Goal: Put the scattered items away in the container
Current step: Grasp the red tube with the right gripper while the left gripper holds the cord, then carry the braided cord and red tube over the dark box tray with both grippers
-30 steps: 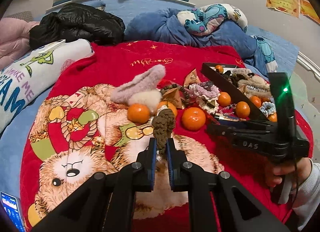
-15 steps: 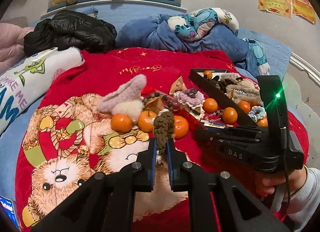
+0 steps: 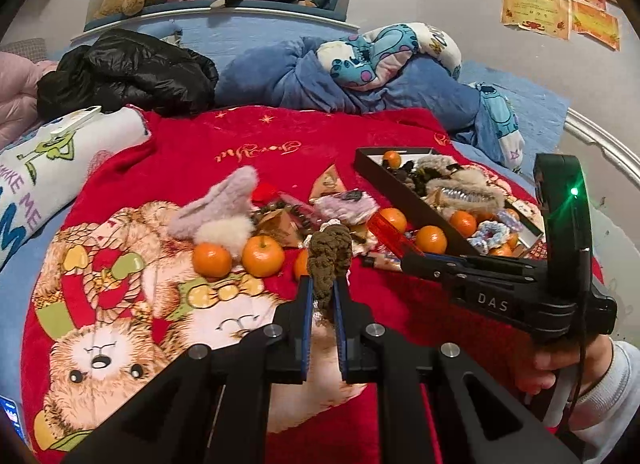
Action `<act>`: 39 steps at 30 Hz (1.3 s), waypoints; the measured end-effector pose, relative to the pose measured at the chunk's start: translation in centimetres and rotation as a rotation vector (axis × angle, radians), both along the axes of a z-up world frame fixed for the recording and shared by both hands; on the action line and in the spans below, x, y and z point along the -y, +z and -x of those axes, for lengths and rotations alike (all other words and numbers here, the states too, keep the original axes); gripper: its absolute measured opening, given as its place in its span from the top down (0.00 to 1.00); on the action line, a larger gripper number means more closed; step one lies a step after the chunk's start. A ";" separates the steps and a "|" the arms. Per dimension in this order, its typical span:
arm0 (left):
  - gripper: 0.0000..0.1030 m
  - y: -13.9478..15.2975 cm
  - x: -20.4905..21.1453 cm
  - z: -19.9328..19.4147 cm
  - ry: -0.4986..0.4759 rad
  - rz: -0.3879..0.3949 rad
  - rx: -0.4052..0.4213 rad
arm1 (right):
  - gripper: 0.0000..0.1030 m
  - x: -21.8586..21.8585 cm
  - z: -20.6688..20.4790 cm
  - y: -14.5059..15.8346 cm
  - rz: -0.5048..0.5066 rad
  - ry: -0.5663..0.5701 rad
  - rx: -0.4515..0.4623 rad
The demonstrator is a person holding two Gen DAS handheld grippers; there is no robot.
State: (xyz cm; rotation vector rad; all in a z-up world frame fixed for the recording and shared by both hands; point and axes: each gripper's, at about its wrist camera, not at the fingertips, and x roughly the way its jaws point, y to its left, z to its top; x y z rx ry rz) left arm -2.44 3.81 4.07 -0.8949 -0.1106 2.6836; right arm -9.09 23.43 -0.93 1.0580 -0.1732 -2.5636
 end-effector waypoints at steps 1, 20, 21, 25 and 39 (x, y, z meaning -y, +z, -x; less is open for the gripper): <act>0.90 0.1 -0.3 0.0 -0.005 -0.004 -0.003 | 0.89 -0.5 -0.2 0.2 0.004 -0.009 -0.005; 0.90 1.9 -11.8 -0.9 -0.215 -0.059 -0.048 | 0.89 -15.1 -5.5 4.5 0.050 -0.273 -0.131; 0.90 2.0 -12.3 -0.9 -0.224 -0.066 -0.050 | 0.89 -15.7 -5.8 4.6 0.053 -0.285 -0.131; 0.90 2.8 -14.3 -1.6 -0.260 -0.092 -0.069 | 0.89 -17.5 -6.8 4.6 0.066 -0.315 -0.127; 0.90 2.7 -15.9 -1.1 -0.256 -0.124 -0.053 | 0.89 -17.7 -6.1 3.9 0.071 -0.320 -0.103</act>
